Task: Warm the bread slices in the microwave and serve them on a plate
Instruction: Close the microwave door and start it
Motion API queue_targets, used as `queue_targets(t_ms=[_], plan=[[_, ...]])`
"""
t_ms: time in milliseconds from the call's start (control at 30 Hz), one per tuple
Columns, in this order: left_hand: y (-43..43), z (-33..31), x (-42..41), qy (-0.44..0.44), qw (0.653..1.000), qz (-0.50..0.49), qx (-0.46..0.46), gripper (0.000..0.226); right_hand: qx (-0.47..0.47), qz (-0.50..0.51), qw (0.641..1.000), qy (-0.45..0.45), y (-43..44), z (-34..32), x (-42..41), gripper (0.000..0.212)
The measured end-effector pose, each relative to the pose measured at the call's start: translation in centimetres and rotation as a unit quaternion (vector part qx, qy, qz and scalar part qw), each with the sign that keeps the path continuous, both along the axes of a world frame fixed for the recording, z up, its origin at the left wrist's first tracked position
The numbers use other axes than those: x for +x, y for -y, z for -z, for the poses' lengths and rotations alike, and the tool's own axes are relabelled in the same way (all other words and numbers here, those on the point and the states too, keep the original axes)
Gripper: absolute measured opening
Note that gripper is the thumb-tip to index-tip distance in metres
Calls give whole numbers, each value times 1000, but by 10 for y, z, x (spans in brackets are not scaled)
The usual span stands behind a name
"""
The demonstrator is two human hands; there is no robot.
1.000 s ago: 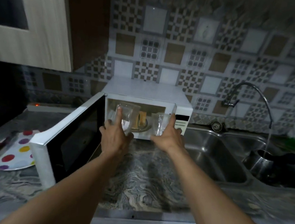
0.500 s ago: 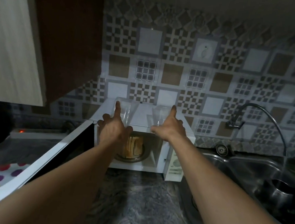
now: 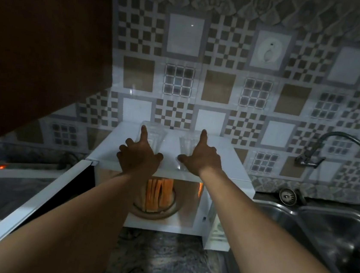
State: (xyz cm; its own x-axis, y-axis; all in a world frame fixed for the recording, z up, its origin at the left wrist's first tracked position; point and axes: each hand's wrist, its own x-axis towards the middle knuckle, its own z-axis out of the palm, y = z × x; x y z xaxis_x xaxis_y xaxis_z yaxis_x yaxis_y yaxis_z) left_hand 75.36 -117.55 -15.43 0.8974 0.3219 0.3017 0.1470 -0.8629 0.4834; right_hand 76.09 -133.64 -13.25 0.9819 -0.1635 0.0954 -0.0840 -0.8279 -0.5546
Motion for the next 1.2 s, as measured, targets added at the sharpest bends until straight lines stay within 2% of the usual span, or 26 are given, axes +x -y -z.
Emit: queue_targets(t_ms=[467,800,1000,1200], plan=[[11,3,29,19,999,-26,10,99,-17,-15,998,51,-7,4,24,112],[12,-4,22,14,999,-31,-19,106,-27,-9,1000,12,-7,-8,14,105],[3,-25,-5,30,999,-15,15,97,-59,6,998,2,-10,-25,-6,98],[-25,-40,-60,-1,999,54,8,84,-91,11,996,-16,-30,-46,-55,89]])
